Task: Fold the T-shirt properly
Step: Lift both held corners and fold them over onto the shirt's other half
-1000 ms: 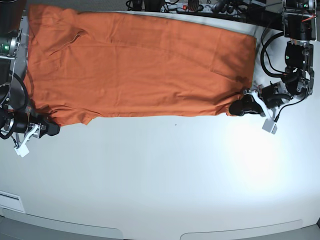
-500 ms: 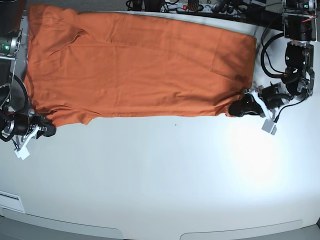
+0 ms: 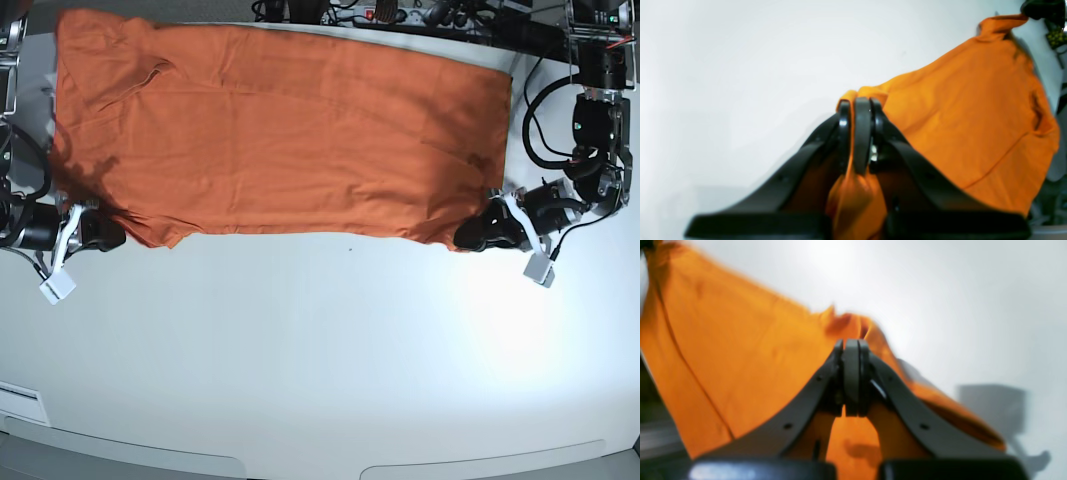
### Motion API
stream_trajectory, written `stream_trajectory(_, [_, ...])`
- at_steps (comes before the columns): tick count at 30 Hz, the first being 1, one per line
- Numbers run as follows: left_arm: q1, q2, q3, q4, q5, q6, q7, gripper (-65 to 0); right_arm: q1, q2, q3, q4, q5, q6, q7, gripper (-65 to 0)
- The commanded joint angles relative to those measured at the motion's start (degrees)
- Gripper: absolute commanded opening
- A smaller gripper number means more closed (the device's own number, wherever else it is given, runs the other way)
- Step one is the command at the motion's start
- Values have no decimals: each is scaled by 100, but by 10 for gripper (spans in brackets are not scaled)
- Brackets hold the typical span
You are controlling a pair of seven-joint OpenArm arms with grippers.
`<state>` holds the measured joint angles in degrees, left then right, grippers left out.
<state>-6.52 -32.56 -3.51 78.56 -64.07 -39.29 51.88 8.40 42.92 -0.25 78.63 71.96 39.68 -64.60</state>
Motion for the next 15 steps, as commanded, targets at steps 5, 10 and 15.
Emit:
stream_trajectory(5, [-2,-162,-66,619,-367,-71,505,-650,-592,315,527,896,-293,32,205,-650])
stream_trajectory(10, [393,-433,-66,1228,-393,-71,518,-650,-1261,315,1434,1366,-299,32,186,-650])
stream_trajectory(15, [785,-697,-68,1620,-391,-71,516,-650,-1939,315,2002,1478,-299,32,181,-650])
